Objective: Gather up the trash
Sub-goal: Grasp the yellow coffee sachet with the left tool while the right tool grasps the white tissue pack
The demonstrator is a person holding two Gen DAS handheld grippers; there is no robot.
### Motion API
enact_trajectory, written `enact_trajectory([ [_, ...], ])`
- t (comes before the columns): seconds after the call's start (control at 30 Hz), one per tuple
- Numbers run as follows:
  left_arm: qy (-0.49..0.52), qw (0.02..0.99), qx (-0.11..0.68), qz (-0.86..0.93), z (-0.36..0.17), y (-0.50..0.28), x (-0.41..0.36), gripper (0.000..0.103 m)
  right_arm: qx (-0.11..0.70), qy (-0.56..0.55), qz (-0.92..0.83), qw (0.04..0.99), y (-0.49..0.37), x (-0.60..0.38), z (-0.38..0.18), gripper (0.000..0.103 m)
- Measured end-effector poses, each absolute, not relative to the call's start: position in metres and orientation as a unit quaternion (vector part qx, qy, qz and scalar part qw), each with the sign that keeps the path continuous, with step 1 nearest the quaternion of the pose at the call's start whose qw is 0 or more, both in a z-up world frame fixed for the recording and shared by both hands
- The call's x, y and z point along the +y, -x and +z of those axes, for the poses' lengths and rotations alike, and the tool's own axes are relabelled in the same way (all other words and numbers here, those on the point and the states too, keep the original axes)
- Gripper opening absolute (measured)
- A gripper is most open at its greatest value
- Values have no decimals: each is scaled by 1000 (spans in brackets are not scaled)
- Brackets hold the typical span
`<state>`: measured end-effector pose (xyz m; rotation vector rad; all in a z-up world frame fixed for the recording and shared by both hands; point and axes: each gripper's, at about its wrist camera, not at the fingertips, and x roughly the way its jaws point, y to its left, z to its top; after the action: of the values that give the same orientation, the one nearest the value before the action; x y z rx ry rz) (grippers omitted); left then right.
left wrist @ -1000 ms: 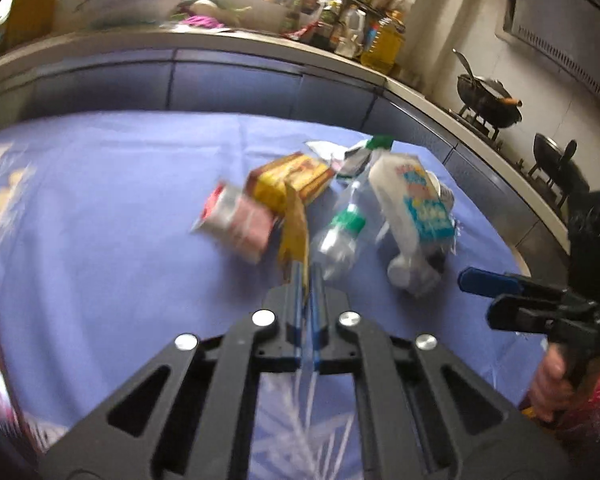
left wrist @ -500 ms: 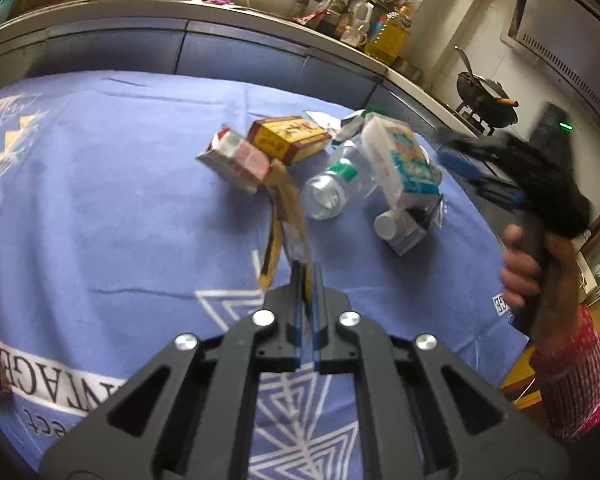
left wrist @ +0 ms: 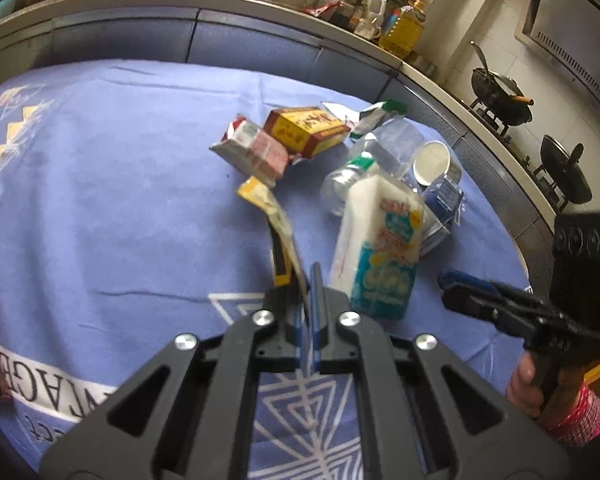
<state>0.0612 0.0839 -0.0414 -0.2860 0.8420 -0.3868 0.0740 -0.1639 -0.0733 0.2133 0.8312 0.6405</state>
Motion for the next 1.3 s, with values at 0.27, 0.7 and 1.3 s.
enact_trajectory([
  [0.27, 149, 881, 408, -187, -43, -70, 89, 3, 410, -166, 305, 843, -91, -177, -84, 62],
  [0.7, 179, 875, 419, -166, -45, -82, 104, 40, 434, -173, 332, 820, -97, -151, -95, 62],
  [1.3, 275, 853, 422, -139, -56, -86, 155, 61, 436, -177, 335, 816, -96, -145, -94, 62],
])
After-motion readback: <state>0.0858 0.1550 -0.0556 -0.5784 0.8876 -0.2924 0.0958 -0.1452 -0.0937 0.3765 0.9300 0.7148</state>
